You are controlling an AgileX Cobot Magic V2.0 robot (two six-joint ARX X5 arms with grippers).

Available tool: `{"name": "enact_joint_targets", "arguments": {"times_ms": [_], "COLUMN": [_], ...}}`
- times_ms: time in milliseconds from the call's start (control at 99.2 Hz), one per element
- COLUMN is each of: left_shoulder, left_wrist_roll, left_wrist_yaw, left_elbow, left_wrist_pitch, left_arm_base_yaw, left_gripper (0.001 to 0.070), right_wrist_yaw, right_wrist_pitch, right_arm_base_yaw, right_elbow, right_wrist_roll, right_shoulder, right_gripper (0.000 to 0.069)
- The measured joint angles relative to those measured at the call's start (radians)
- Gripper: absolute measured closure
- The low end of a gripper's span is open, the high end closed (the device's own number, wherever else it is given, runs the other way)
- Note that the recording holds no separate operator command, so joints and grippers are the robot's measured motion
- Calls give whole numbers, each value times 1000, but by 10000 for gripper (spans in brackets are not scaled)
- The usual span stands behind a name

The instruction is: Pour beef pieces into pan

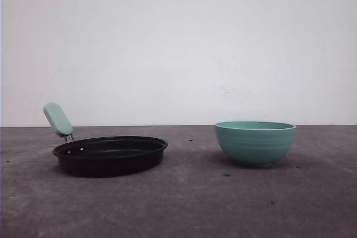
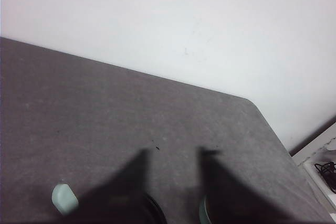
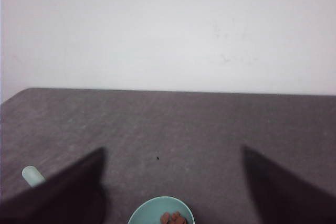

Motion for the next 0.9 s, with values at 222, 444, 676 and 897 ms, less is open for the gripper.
{"name": "enact_joint_targets", "arguments": {"times_ms": [222,444,676,897], "left_shoulder": [9,53,206,470], "left_wrist_roll": [43,51,-129,-244], "left_wrist_yaw": [-32,-108,-77,27], "left_elbow": [0,-145,-496,-552], "left_wrist_pitch": [-46,51,335,605], "left_arm_base_yaw": [0,0,0,-5], "left_gripper": [51,29,29,30], "right_wrist_yaw": [0,-4,-45,-45], "right_wrist_pitch": [-1,-45,-168,-265], "right_arm_base_yaw": [0,0,0,1], "right_elbow": [0,0,0,0], "right_wrist_roll": [-3,-2,2,2], "right_shoulder": [12,20,-10,-63], "right_gripper": [8,8,8,8]}}
